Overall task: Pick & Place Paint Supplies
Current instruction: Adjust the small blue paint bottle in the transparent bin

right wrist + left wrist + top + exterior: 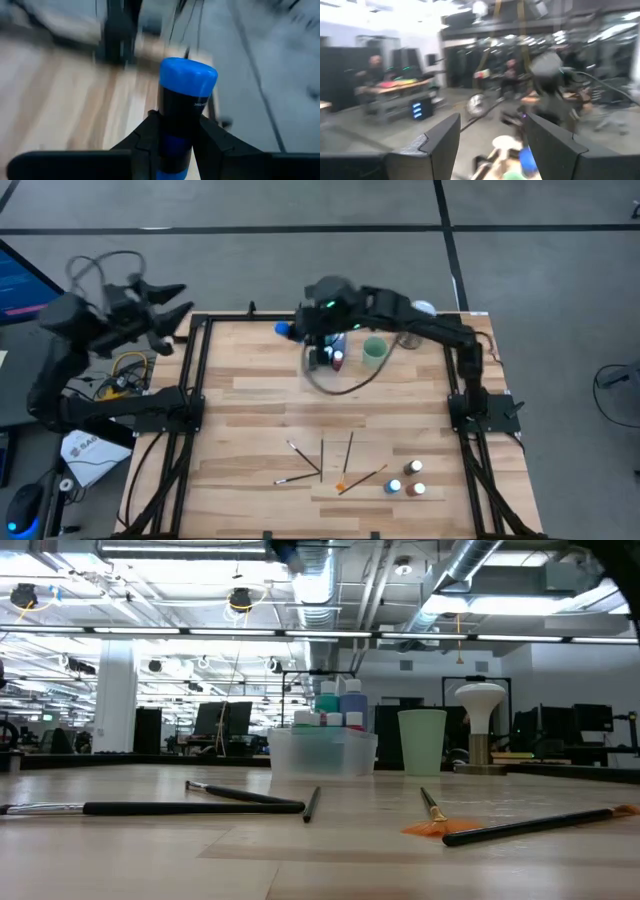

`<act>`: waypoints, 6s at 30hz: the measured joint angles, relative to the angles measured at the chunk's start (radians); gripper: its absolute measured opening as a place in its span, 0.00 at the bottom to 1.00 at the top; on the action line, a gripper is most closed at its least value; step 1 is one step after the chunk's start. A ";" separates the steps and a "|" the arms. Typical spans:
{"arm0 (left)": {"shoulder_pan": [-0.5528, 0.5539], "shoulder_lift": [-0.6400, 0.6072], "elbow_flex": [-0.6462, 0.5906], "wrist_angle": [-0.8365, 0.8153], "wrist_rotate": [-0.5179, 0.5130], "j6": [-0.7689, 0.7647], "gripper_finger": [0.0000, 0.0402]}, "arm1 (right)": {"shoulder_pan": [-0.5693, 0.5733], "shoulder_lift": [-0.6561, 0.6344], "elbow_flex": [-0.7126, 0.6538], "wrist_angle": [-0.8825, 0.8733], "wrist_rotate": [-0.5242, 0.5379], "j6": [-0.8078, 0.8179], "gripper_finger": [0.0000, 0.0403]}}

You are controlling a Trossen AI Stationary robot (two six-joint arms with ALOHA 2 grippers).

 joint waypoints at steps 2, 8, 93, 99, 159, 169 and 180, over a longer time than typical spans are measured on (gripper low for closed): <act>0.000 0.010 -0.079 0.126 0.069 -0.025 0.55 | 0.003 -0.044 0.000 0.086 -0.043 0.043 0.20; 0.000 0.076 -0.333 0.516 0.245 -0.104 0.54 | 0.013 -0.124 0.001 0.223 -0.106 0.110 0.20; -0.062 0.437 -0.532 1.141 0.561 -0.672 0.30 | -0.024 -0.129 -0.004 0.152 -0.219 0.082 0.63; -0.061 0.437 -0.532 1.116 0.636 -0.947 0.32 | -0.030 -0.229 -0.004 -0.076 0.037 -0.197 0.63; -0.175 0.440 -0.532 1.111 0.584 -2.208 0.32 | 0.211 -0.016 -0.006 0.037 0.316 -0.611 0.31; -0.128 0.440 -0.532 1.177 0.570 -2.142 0.34 | 0.174 -0.040 -0.007 0.050 0.217 -0.377 0.28; -0.083 0.436 -0.533 1.364 0.561 -1.688 0.34 | 0.027 -0.159 -0.001 0.061 -0.176 -0.128 0.27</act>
